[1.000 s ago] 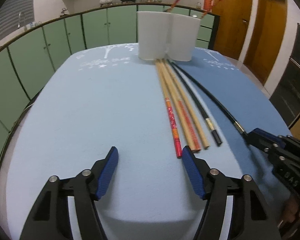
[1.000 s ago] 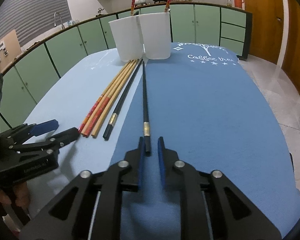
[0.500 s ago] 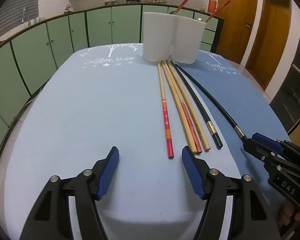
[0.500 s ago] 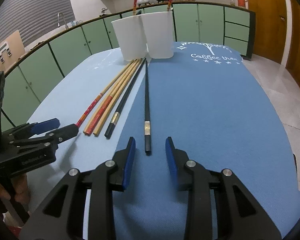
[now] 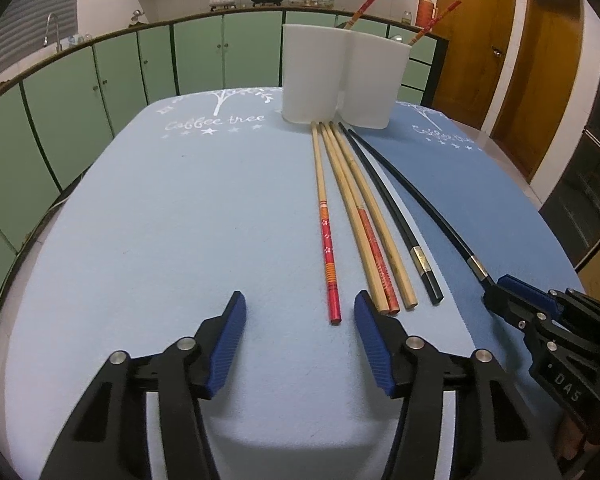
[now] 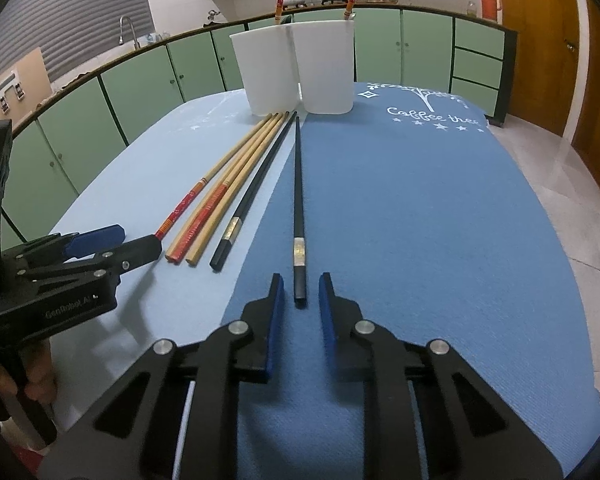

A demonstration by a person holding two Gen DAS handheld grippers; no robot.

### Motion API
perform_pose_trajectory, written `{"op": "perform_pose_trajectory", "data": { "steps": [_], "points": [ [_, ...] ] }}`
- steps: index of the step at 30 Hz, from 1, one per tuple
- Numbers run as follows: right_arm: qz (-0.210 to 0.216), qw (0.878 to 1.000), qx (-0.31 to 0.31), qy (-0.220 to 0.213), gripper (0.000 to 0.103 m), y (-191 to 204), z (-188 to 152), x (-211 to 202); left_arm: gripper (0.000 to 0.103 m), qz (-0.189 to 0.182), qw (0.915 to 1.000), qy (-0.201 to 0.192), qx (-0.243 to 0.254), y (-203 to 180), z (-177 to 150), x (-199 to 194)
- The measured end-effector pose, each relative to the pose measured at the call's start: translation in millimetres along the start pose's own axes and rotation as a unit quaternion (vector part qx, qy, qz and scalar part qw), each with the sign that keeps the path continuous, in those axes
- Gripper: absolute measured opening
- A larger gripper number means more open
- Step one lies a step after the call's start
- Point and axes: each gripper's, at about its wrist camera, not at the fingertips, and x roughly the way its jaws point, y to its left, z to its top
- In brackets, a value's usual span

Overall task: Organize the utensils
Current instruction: 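Regrip the black chopstick with the right gripper while the left grasps a red-patterned chopstick, then lift both held chopsticks and carry them above the white utensil holder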

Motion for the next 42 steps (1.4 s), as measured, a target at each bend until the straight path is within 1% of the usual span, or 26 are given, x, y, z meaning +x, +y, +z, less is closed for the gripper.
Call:
{"op": "perform_pose_trajectory", "data": {
  "steps": [2,4,13,15,16,18,24,27,34,40,42],
  "points": [
    [-0.004,1.0,0.002,-0.001,0.012,-0.9,-0.2,0.4,0.052,0.003,1.0,-0.001,-0.003,-0.2,-0.4,-0.1],
    [-0.008,1.0,0.002,-0.002,0.011,-0.5,-0.6,0.4,0.049,0.006,1.0,-0.002,-0.006,-0.5,-0.5,-0.1],
    [-0.013,1.0,-0.002,-0.004,0.01,-0.6,-0.9,1.0,0.047,0.019,0.9997,-0.005,-0.016,-6.8,-3.5,-1.2],
    [-0.015,1.0,-0.003,-0.003,0.01,-0.5,-1.0,1.2,0.034,0.027,0.9995,-0.008,-0.018,-8.4,-3.7,-1.4],
    [-0.015,1.0,-0.003,-0.002,0.008,-0.3,-1.1,1.1,0.03,0.027,0.9994,-0.009,-0.019,-8.9,-3.7,-1.9],
    [-0.014,1.0,-0.003,-0.001,0.006,-0.6,-0.9,1.2,0.007,0.019,0.9996,-0.009,-0.016,-11.4,-3.4,-1.5],
    [-0.007,1.0,-0.002,0.003,0.006,-1.5,0.7,-0.7,0.006,0.01,0.9999,-0.007,-0.011,-12.9,-0.6,-1.8],
    [-0.003,1.0,-0.007,-0.002,0.006,-2.2,5.2,-8.5,0.006,0.004,0.9998,-0.014,-0.016,-10.6,3.2,-11.7],
    [0.009,0.999,-0.016,-0.043,0.006,-6.1,30.3,-42.6,0.006,0.003,0.9981,-0.062,-0.004,-9.2,29.6,-51.3],
    [0.02,0.996,-0.006,-0.082,0.006,-16.4,66.8,-73.9,0.005,0.002,0.9931,-0.118,0.005,-11.1,61.4,-86.3],
    [0.021,0.995,-0.003,-0.095,0.006,-19.9,82.9,-84.5,0.005,0.001,0.9901,-0.14,0.01,-11.1,75.7,-98.1]
  ]
}}
